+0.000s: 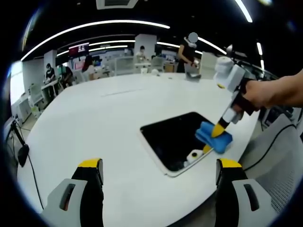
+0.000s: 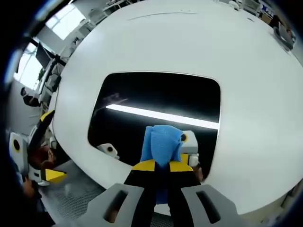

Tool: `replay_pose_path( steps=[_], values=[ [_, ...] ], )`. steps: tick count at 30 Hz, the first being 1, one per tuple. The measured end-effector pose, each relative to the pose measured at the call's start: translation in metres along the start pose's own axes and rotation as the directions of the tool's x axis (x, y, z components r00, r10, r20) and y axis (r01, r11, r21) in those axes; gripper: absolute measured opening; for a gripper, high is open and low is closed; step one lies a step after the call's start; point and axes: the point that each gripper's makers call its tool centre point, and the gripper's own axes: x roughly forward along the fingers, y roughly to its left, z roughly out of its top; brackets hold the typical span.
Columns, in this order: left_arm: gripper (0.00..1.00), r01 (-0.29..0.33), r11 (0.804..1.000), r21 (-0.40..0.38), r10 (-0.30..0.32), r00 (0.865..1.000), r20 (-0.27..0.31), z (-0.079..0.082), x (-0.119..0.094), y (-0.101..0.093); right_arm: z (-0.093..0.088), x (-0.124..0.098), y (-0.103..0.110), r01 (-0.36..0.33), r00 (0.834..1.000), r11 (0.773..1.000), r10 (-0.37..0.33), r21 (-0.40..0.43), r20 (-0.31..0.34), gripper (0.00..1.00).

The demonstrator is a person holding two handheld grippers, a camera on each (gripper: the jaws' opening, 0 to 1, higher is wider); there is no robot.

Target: Wipe the mirror surface with the cleaning cloth until all visible marks leave the cleaned area.

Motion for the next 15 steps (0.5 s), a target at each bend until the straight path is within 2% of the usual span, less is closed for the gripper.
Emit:
replay_pose_path(
  steps=[15],
  values=[
    [1.00,-0.002,1.000,-0.007,0.002,1.000,0.014,0.003,-0.001,0.000,0.004,0.004,0.026,-0.021,1.000,0.999,0.021,-0.042,-0.014,0.02]
  ],
)
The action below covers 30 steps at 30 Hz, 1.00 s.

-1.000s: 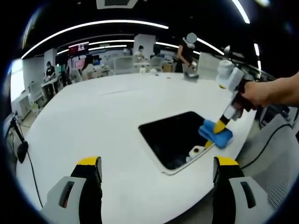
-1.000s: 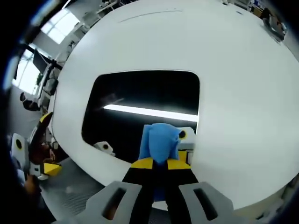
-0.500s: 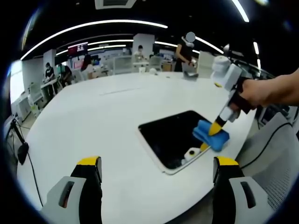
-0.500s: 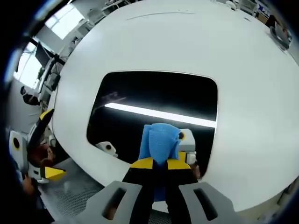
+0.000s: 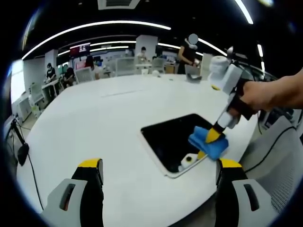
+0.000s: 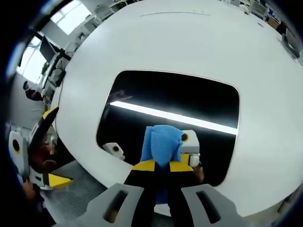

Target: Wipe the mirror surface with the cleaning cloth until all visible marks leave the cleaned area.

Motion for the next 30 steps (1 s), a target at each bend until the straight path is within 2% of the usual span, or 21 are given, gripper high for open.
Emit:
replay_pose_path(
  steps=[14,16,17,21,30],
  values=[
    [1.00,0.012,1.000,0.012,-0.012,1.000,-0.006,-0.001,0.001,-0.002,0.006,0.005,0.020,-0.029,0.999,1.000,0.029,0.000,0.013,0.02],
    [1.00,0.013,1.000,0.011,-0.013,1.000,-0.006,-0.001,0.002,-0.003,0.006,0.006,0.027,-0.067,0.998,0.997,0.067,0.032,0.011,0.02],
    [1.00,0.013,1.000,0.011,-0.013,1.000,-0.006,-0.001,0.002,-0.003,0.008,0.008,0.024,-0.053,0.999,0.998,0.053,0.021,0.011,0.02],
    [1.00,0.009,1.000,0.004,-0.009,1.000,-0.005,-0.001,0.002,-0.002,0.010,0.010,0.029,-0.070,0.997,0.997,0.070,0.035,0.016,0.02],
    [1.00,0.006,1.000,0.002,-0.006,1.000,-0.004,0.000,0.001,-0.002,0.015,0.014,0.047,-0.077,0.997,0.997,0.076,0.031,0.023,0.02]
  ],
)
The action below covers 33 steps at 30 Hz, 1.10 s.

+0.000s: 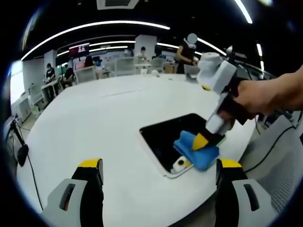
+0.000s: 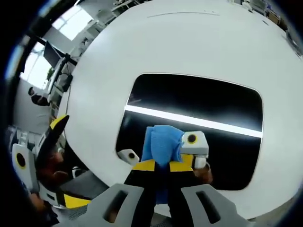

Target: Wipe the mirror surface with the cleaning cloth until all visible marks leave the cleaned area.

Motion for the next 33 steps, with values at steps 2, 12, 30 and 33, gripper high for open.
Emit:
replay_pose_path(
  steps=[2,12,30,33],
  values=[
    [1.00,0.001,1.000,0.001,-0.001,1.000,0.002,0.001,0.000,0.000,0.001,0.001,0.005,-0.005,1.000,1.000,0.005,0.001,0.002,0.02],
    [1.00,-0.004,1.000,-0.009,0.004,1.000,0.007,0.001,-0.001,0.000,0.006,0.010,0.028,-0.037,0.999,0.999,0.037,-0.012,0.005,0.02],
    [1.00,-0.006,1.000,0.000,0.006,1.000,0.007,0.002,-0.002,0.000,0.012,0.019,0.046,-0.077,0.997,0.997,0.077,-0.001,-0.005,0.02],
    [1.00,-0.005,1.000,0.002,0.005,1.000,0.003,0.001,-0.002,0.000,0.013,0.021,0.047,-0.057,0.998,0.998,0.057,-0.030,-0.013,0.02]
  ],
)
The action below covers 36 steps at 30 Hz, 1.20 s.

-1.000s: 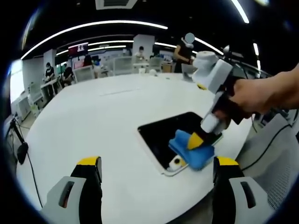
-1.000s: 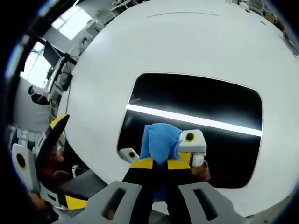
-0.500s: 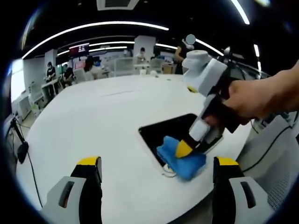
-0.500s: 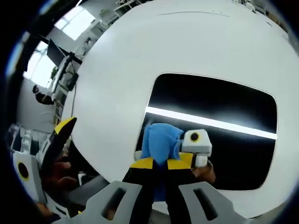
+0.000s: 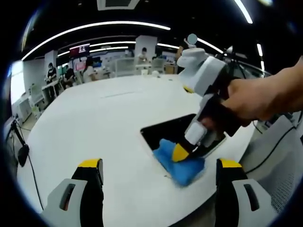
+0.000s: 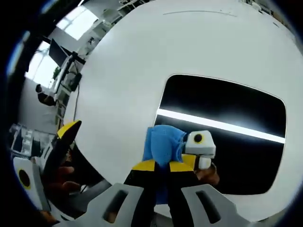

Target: Wipe the mirror surface with the cleaning cloth until all visible marks leave the cleaned area.

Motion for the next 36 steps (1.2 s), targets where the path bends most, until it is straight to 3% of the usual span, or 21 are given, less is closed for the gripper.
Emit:
replay_pose_path(
  steps=[15,36],
  values=[
    [1.00,0.001,1.000,0.003,-0.001,1.000,-0.009,-0.0014,0.0005,-0.0001,-0.0002,0.0002,0.0012,0.032,0.999,0.997,-0.032,-0.068,-0.006,0.02],
    [1.00,-0.009,1.000,-0.011,0.009,1.000,-0.003,-0.0007,0.0003,0.0026,0.0061,-0.0020,0.0012,0.024,1.000,0.998,-0.025,-0.059,-0.010,0.02]
  ],
)
